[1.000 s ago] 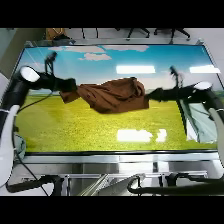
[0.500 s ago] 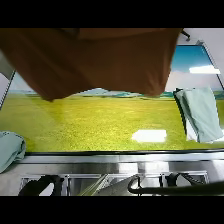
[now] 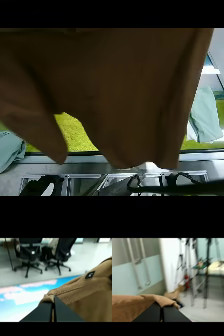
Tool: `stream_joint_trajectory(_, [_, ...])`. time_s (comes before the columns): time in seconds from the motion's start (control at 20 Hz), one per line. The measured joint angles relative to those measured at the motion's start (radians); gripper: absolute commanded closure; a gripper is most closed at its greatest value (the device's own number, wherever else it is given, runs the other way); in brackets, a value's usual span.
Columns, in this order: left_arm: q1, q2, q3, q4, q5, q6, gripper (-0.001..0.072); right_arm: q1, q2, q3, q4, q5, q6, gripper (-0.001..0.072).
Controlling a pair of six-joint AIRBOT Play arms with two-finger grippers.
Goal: Fold the shirts.
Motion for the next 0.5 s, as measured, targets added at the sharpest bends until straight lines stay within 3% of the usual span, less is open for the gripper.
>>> stream_joint_trajectory(0.15, [0.0,-0.101,-0.129,0.021,0.002,0.012,0.0692,0.114,-0.149,-0.059,0.021,0.058,-0.012,0.0694])
stream_joint_trajectory(0.3, [0.018,-0.257,-0.246,0.019,0.015,0.055,0.0692,0.313,-0.328,-0.119,-0.111,0.064,-0.031,0.0694])
stream_joint_trajectory(0.5, [0.105,-0.516,-0.334,0.018,0.042,0.11,0.0692,0.531,-0.585,-0.145,-0.257,-0.04,-0.04,0.0694])
